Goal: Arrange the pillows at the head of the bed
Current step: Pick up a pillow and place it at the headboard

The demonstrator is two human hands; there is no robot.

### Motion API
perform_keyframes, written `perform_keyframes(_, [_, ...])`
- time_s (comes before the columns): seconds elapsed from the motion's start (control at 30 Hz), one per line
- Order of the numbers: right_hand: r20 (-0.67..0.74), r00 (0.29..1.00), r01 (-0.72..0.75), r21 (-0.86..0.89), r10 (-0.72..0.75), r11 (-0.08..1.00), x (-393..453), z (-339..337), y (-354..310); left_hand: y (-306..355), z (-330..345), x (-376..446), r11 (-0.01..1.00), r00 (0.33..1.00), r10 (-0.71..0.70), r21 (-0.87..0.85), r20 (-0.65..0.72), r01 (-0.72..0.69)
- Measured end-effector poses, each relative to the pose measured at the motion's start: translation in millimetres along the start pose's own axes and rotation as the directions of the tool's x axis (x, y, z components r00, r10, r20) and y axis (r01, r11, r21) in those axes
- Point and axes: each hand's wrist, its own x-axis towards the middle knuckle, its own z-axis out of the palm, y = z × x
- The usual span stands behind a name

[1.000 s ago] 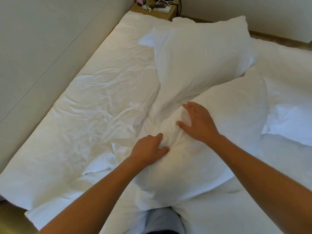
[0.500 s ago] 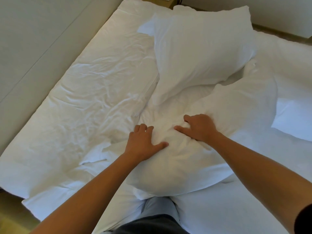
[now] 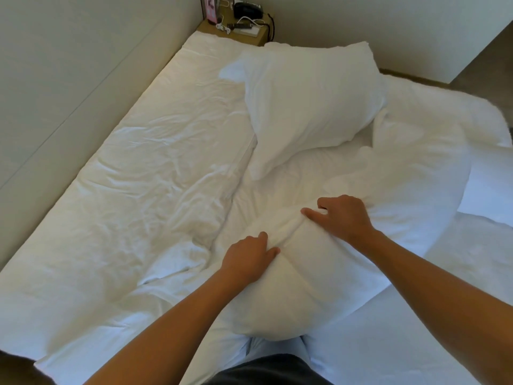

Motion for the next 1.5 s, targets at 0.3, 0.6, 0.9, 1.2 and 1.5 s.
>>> perform_keyframes(0.3, [-0.166,0.98,-0.125,-0.099,0.107,0.987,-111.4,-94.6,-78.2,-39.9,-58.1,-116.7,0.967,0.953,0.202,-0.109,-0.225,-0.231])
perform_keyframes(0.6, [-0.437,0.849,-0.246,0.173,0.298,0.954,-217.9,-206.4,-191.1,-53.5,-184.0,-237.0,0.936,0.764,0.326,0.078,-0.556,-0.342])
perform_keyframes(0.9, [-0.363,0.894,-0.12,0.369,0.262,0.922,-264.9,-186.8,-295.1,-96.6,-201.7,-295.4,0.947,0.753,0.273,0.028,-0.599,-0.321])
perform_keyframes(1.2, [-0.003,0.974,-0.225,0.025,0.225,0.974,-305.7,-86.5,-301.6,-186.6,-132.9,-327.9,0.985,0.842,0.033,-0.127,-0.539,-0.119])
perform_keyframes(1.5, [-0.153,0.893,-0.38,0.249,0.424,0.891,-316.2,-102.5,-276.8,-175.5,-133.6,-322.8,0.998,0.867,0.056,0.035,-0.495,-0.044])
